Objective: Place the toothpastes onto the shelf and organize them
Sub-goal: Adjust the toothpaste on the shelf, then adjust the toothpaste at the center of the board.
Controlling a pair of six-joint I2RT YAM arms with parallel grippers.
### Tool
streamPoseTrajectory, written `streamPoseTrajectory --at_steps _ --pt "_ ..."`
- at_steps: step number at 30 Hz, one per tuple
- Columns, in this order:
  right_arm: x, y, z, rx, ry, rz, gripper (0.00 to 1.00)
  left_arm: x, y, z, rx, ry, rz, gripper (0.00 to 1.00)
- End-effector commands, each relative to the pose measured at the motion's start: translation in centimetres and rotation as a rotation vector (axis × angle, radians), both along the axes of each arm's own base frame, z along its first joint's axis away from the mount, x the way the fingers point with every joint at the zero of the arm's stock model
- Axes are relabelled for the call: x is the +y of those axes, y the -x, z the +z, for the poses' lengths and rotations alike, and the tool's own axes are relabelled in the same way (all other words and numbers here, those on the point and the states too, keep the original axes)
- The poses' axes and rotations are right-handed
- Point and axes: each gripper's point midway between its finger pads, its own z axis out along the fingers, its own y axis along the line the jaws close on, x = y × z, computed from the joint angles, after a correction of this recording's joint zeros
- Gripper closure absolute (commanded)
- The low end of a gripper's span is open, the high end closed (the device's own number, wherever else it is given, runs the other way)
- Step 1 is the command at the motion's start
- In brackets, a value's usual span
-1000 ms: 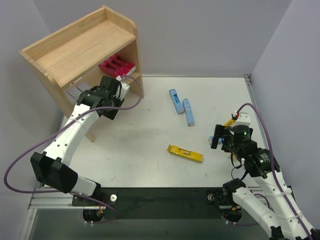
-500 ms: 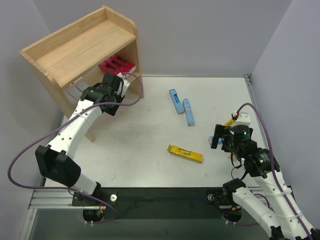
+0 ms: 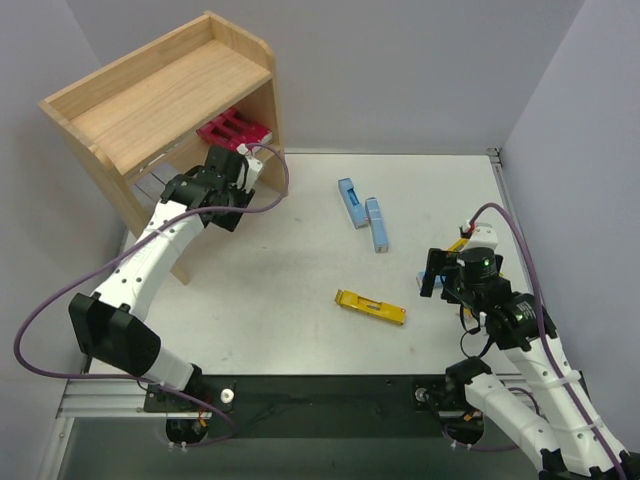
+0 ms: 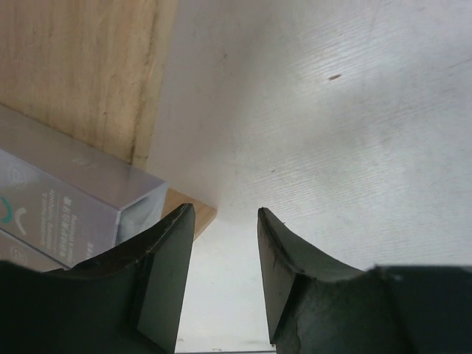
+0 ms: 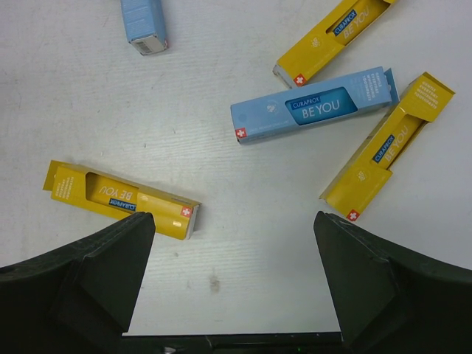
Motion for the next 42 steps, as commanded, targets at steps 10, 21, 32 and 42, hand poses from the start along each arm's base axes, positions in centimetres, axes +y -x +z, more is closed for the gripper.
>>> streamPoseTrajectory --at_steps 10,21,32,42 --pt "4.5 0.8 -2.9 0.218 -0.08 0.22 0.05 -15.8 3.4 0.3 -0.194 0.659 -0.133 0.21" --pt "8.8 -1.0 -8.8 0.521 -0.166 0.269 0.04 -13.5 4.8 -2.7 -0.289 0.766 0.019 0.03" --pt "13.4 2.4 -13.4 0.686 -0.242 0.34 0.05 -13.2 7.4 -5.4 -0.216 0.818 0.077 0.03" --pt "21.9 6.1 -12.1 0.702 -0.325 0.552 0.07 -12.7 9.6 -6.4 -0.201 0.798 0.128 0.03"
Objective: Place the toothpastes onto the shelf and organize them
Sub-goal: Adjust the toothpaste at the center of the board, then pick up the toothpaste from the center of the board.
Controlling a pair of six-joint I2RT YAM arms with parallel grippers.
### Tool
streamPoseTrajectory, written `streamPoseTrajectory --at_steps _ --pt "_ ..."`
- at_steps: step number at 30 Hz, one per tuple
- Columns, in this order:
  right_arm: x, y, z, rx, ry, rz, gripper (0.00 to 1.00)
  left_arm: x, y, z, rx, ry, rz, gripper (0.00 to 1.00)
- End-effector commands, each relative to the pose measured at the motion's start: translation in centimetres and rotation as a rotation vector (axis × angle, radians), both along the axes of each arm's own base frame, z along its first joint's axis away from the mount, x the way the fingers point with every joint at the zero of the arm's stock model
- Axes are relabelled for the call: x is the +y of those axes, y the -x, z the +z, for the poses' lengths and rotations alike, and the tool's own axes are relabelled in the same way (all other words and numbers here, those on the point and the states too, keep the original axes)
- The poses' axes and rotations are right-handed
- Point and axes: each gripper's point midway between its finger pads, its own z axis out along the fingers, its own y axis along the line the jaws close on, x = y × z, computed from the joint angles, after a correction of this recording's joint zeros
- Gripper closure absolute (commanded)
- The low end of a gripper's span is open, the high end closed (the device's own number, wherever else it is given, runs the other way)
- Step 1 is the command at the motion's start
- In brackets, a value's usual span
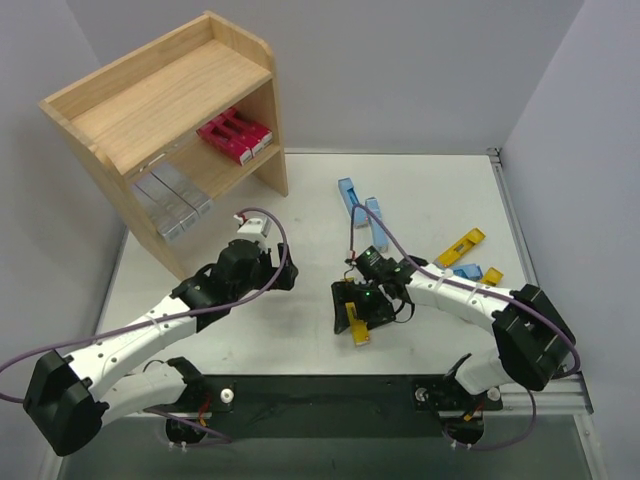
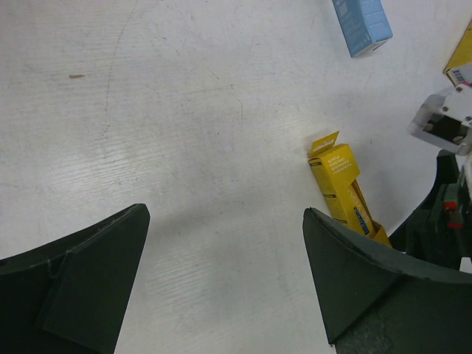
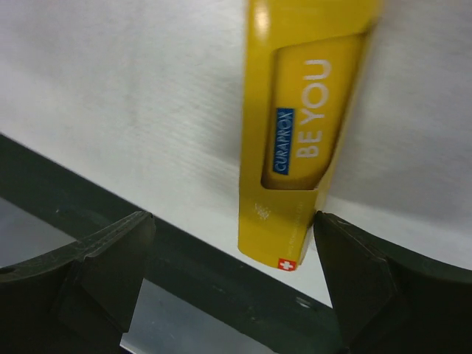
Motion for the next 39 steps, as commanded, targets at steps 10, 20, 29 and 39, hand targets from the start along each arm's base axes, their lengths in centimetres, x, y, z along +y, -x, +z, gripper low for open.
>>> streamPoseTrajectory --at_steps 10,20,29,39 --pt "0.2 -4.7 6.7 -0.346 -0.052 -0.202 0.09 -2.6 5.2 -1.1 -0.009 0.007 0.028 0.03" --pt "-9.8 -5.5 9.0 -0.531 0.038 -0.492 0.1 -10.0 10.5 -2.9 -0.037 -0.05 -0.067 0.03" --pt "-13.0 -4.0 9.8 -0.618 0.051 -0.567 0.08 -15.5 10.9 -5.8 -0.002 -0.085 -0.009 0.04" --pt "-13.7 -3.5 9.9 -0.635 0.074 -0.523 0.08 -13.7 10.4 -10.4 0.02 -0.326 0.177 0.19"
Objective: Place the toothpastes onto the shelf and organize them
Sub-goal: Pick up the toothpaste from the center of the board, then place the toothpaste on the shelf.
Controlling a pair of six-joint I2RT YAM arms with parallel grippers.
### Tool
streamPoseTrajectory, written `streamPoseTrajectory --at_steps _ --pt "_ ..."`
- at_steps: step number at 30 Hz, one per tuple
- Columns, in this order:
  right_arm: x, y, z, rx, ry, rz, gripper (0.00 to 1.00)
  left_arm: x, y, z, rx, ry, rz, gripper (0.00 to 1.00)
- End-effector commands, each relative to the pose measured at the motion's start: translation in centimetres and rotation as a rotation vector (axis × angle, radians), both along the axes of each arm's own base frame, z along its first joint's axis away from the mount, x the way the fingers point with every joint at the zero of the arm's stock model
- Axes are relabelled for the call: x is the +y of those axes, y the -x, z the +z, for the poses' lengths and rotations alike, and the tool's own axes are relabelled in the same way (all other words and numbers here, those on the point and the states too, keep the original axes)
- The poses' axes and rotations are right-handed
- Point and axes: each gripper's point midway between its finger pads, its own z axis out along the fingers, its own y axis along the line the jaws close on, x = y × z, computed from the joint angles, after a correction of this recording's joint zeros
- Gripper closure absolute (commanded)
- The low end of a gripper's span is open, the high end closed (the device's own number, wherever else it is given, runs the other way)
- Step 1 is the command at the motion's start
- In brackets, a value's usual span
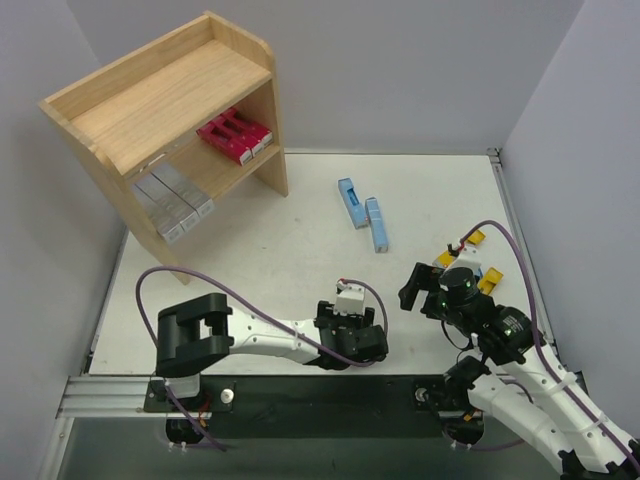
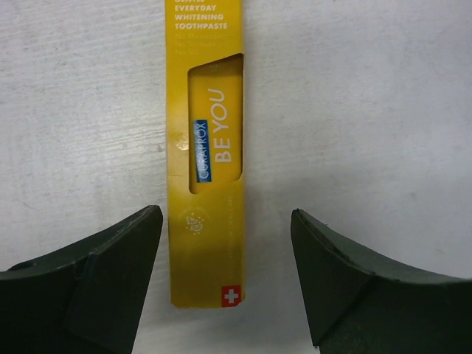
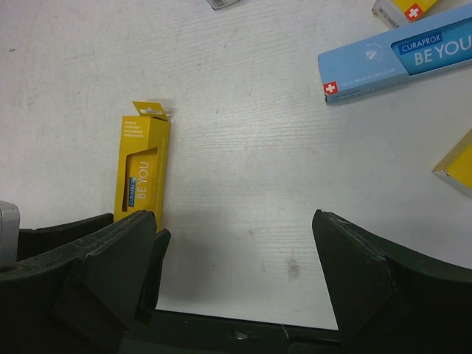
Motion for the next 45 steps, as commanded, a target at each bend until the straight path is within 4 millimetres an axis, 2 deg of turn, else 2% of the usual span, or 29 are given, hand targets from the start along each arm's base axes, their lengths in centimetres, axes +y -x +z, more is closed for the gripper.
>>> streamPoseTrajectory --at_steps 1,7,13,16,19,20,23,25,26,27,29,31,33,34,36,37,39,40,42,43,44,45 --pt "-1.1 0.2 -0.6 0.008 0.061 -0.009 0.08 2.0 -0.5 -0.2 -0.036 -0.072 0.138 0.21" --pt "-1.5 0.0 -0.7 0.005 0.087 -0.009 0.08 2.6 -0.1 -1.2 -0.015 -0.09 0.164 0.3" --pt "-1.8 -0.4 -0.6 -0.009 0.117 -0.014 0.08 2.0 0.0 -1.7 -0.005 -0.089 0.154 0.4" --pt "-2.0 -0.6 -0.4 -0.019 0.128 -0.015 0.08 1.6 0.0 -0.9 0.004 -0.075 0.152 0.47" --pt "-2.3 -0.7 0.2 -0.042 0.137 -0.021 0.08 1.4 -0.4 1.2 -0.012 -0.048 0.164 0.51" --pt "-2.4 -0.8 0.5 -0.054 0.139 -0.024 0.08 1.5 -0.9 2.7 -0.028 -0.034 0.177 0.52" --pt "-2.7 -0.9 1.2 -0.079 0.143 -0.03 0.08 2.2 -2.0 5.7 -0.058 -0.035 0.192 0.52" --pt "-2.9 -1.0 1.7 -0.099 0.143 -0.036 0.08 2.0 -3.0 8.8 -0.091 -0.012 0.198 0.52" --pt "-3.0 -1.0 1.9 -0.107 0.144 -0.036 0.08 2.6 -3.5 9.7 -0.102 -0.038 0.199 0.52" --pt "-3.1 -1.0 2.2 -0.117 0.148 -0.037 0.08 2.5 -4.7 11.9 -0.122 -0.018 0.212 0.52" --pt "-3.6 -1.1 2.7 -0.142 0.157 -0.049 0.08 3.3 -5.9 14.5 -0.136 -0.044 0.207 0.52" --pt "-4.0 -1.0 3.1 -0.163 0.173 -0.049 0.08 3.6 -7.9 18.6 -0.174 -0.004 0.23 0.53" --pt "-4.3 -1.0 3.4 -0.175 0.191 -0.043 0.08 4.6 -9.5 21.3 -0.209 -0.043 0.222 0.53" --pt "-4.5 -1.0 3.5 -0.18 0.196 -0.046 0.08 4.5 -10.3 24.2 -0.243 0.002 0.227 0.53" --pt "-4.7 -0.8 3.8 -0.191 0.207 -0.041 0.08 5.7 -12.1 26.9 -0.277 -0.034 0.215 0.53" --pt "-4.8 -0.8 3.9 -0.191 0.21 -0.04 0.08 6.0 -12.8 29.3 -0.301 -0.011 0.227 0.53" --pt "-5.0 -0.7 4.1 -0.202 0.212 -0.045 0.08 7.3 -14.1 31.9 -0.339 -0.042 0.231 0.53" --pt "-5.1 -0.6 4.2 -0.202 0.215 -0.043 0.08 8.6 -15.3 34.5 -0.373 -0.015 0.276 0.53" --pt "-5.3 -0.5 4.2 -0.206 0.221 -0.045 0.08 9.9 -16.4 36.7 -0.41 -0.047 0.285 0.53" --pt "-5.4 -0.4 4.3 -0.208 0.221 -0.044 0.08 10.9 -17.7 37.5 -0.428 -0.057 0.32 0.53" --pt "-5.5 -0.4 4.3 -0.207 0.224 -0.046 0.08 12.0 -18.0 39.8 -0.467 -0.051 0.333 0.53" --pt "-5.5 -0.3 4.3 -0.207 0.224 -0.047 0.08 12.7 -18.6 40.8 -0.489 -0.052 0.353 0.53"
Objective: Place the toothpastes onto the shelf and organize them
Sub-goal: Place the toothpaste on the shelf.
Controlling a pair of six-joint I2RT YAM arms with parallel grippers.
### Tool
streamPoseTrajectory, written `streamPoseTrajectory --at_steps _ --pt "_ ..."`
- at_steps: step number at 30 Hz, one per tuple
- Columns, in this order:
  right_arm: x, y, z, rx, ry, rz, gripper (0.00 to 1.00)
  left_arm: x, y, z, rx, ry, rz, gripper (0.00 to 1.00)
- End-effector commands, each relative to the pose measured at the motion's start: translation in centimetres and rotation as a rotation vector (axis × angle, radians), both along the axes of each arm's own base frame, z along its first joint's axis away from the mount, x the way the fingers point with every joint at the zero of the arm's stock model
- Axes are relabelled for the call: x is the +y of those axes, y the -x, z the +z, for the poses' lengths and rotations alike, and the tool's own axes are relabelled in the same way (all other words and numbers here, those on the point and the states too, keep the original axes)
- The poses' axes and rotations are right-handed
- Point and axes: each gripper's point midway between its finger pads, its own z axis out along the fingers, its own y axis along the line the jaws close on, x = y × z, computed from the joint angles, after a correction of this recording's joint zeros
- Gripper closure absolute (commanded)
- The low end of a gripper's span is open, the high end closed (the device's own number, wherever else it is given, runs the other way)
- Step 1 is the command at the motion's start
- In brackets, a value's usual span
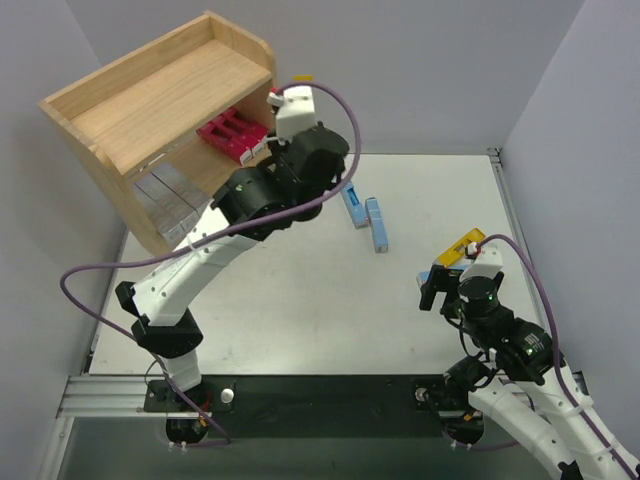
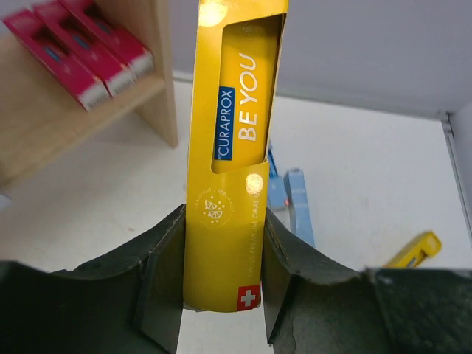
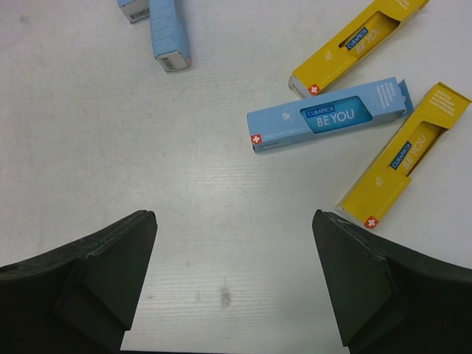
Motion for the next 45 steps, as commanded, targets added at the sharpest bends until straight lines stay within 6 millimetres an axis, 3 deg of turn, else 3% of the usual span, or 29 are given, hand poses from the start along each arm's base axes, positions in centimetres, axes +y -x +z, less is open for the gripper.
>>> streamPoseTrajectory --at_steps 1,2,4,6,7,12,16,23,30,45 --pt "-1.3 0.2 1.2 -0.027 0.033 -0.033 0.08 5.0 -2.7 5.5 -0.116 -0.125 0.11 0.53" --pt "-1.3 0.3 1.2 -0.026 0.033 -0.031 0.08 6.6 -3.3 6.7 -0.141 -0.151 0.147 0.53" --pt "-1.5 0.4 1.2 -0.024 0.04 -0.036 0.08 7.8 -4.1 8.9 -0.204 -0.113 0.195 0.53" --pt "-1.7 0.6 1.4 -0.026 0.038 -0.041 0.08 10.1 -5.2 9.5 -0.226 -0.164 0.27 0.56" --pt "-1.8 0.7 1.4 -0.024 0.045 -0.044 0.09 10.7 -5.5 10.8 -0.268 -0.122 0.302 0.57" --pt "-2.6 1.2 1.4 -0.027 0.046 -0.072 0.09 14.3 -7.9 11.3 -0.291 -0.149 0.411 0.56" --pt "-3.0 1.4 1.7 -0.045 0.035 -0.09 0.09 15.9 -9.7 10.7 -0.273 -0.143 0.428 0.56" --pt "-3.2 1.3 1.5 -0.04 0.045 -0.102 0.09 17.1 -12.3 8.6 -0.218 -0.062 0.386 0.55" --pt "-3.1 1.3 1.0 -0.022 0.053 -0.102 0.09 18.2 -13.0 6.6 -0.162 -0.051 0.393 0.51" --pt "-2.9 1.3 1.0 -0.02 0.048 -0.094 0.09 19.1 -14.4 6.0 -0.159 -0.012 0.402 0.44"
